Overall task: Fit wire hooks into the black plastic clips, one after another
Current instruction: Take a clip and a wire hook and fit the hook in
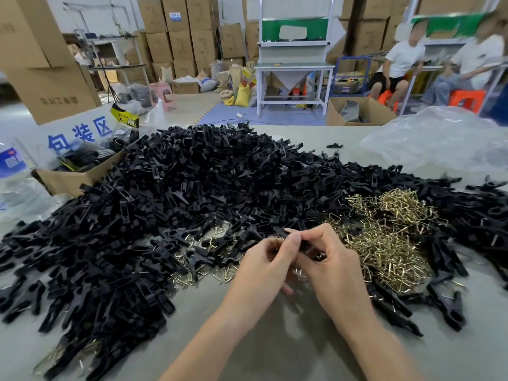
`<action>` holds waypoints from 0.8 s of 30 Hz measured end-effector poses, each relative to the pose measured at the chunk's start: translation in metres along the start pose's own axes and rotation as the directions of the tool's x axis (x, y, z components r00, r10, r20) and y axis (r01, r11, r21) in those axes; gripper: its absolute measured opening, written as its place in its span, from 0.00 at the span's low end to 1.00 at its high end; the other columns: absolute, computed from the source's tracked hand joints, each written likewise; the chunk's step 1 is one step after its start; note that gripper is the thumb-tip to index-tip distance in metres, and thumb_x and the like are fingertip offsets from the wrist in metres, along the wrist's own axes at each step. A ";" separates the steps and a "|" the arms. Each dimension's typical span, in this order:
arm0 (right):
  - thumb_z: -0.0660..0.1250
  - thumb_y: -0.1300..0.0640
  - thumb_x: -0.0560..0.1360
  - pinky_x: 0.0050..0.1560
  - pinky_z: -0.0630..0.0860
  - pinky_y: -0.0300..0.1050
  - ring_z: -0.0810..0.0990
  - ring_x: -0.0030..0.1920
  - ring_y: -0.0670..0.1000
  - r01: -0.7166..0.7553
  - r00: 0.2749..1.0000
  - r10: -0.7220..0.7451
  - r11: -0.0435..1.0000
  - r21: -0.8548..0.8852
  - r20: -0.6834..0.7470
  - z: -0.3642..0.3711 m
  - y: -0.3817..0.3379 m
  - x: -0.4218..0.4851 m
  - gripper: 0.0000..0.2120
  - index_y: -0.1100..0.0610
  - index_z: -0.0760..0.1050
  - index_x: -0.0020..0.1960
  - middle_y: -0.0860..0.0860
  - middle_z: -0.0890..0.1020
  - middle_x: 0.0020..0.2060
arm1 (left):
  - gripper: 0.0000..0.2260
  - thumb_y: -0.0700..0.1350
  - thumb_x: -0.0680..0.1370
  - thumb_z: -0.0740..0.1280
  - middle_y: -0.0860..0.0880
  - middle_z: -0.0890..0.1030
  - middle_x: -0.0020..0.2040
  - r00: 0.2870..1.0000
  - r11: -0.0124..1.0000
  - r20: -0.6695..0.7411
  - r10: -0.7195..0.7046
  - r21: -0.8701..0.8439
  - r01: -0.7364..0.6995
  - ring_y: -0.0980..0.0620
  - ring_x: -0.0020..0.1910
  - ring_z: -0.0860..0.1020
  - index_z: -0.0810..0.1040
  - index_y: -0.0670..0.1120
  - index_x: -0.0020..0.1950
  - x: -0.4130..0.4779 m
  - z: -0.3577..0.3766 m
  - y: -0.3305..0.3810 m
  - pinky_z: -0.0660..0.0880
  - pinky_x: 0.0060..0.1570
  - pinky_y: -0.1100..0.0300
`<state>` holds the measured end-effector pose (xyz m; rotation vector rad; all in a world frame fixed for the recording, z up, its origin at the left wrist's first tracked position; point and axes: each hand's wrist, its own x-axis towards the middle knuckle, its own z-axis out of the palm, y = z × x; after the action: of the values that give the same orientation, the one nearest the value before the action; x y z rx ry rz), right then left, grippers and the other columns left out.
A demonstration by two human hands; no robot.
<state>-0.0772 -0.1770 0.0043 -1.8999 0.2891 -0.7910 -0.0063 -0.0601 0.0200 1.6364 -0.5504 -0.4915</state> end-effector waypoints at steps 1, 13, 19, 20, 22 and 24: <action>0.75 0.54 0.74 0.42 0.77 0.34 0.84 0.45 0.40 -0.001 1.000 0.001 1.000 0.007 -0.003 0.000 0.000 0.000 0.11 0.41 0.77 0.50 0.36 0.85 0.45 | 0.15 0.60 0.79 0.65 0.51 0.85 0.40 1.000 1.000 0.006 0.003 0.005 -0.003 0.54 0.31 0.82 0.81 0.49 0.49 0.000 -0.001 0.000 0.78 0.32 0.61; 0.74 0.57 0.72 0.47 0.79 0.39 0.82 0.49 0.40 0.027 1.000 -0.026 0.995 -0.097 0.010 0.000 0.005 0.000 0.18 0.37 0.77 0.55 0.31 0.82 0.51 | 0.24 0.70 0.70 0.65 0.46 0.85 0.41 0.996 0.991 0.083 -0.019 0.130 0.008 0.53 0.28 0.81 0.80 0.51 0.47 0.003 -0.006 -0.005 0.80 0.39 0.50; 0.74 0.58 0.73 0.49 0.80 0.41 0.82 0.52 0.39 0.019 0.999 -0.016 0.998 -0.066 0.048 0.000 0.005 0.001 0.18 0.37 0.78 0.54 0.30 0.82 0.52 | 0.22 0.67 0.73 0.64 0.47 0.83 0.33 0.994 0.995 0.104 -0.019 0.095 0.009 0.52 0.27 0.79 0.80 0.48 0.43 0.003 -0.007 -0.003 0.77 0.34 0.57; 0.74 0.58 0.73 0.49 0.79 0.41 0.82 0.52 0.39 0.017 0.998 -0.014 0.998 -0.061 0.061 -0.001 0.004 0.002 0.18 0.36 0.78 0.54 0.31 0.83 0.52 | 0.22 0.67 0.73 0.64 0.48 0.83 0.33 0.994 0.996 0.107 -0.022 0.090 0.012 0.52 0.27 0.79 0.80 0.48 0.43 0.003 -0.007 -0.004 0.77 0.34 0.58; 0.74 0.58 0.74 0.50 0.79 0.39 0.82 0.53 0.39 0.010 0.996 -0.006 0.999 -0.051 0.091 -0.003 0.003 0.003 0.18 0.36 0.78 0.53 0.31 0.83 0.53 | 0.23 0.66 0.73 0.64 0.47 0.83 0.33 0.992 0.997 0.124 -0.030 0.075 0.021 0.50 0.28 0.79 0.81 0.46 0.44 0.004 -0.009 -0.003 0.77 0.34 0.58; 0.74 0.60 0.74 0.50 0.77 0.34 0.82 0.53 0.38 0.014 0.993 -0.008 0.999 -0.048 0.116 -0.005 0.003 0.003 0.18 0.36 0.79 0.54 0.31 0.83 0.53 | 0.24 0.64 0.74 0.63 0.47 0.83 0.33 0.988 0.998 0.149 -0.035 0.056 0.027 0.50 0.28 0.79 0.80 0.43 0.46 0.005 -0.012 -0.001 0.77 0.33 0.59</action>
<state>-0.0778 -0.1834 0.0046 -1.9864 0.2286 -0.6836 0.0052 -0.0541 0.0202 1.6697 -0.6554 -0.6311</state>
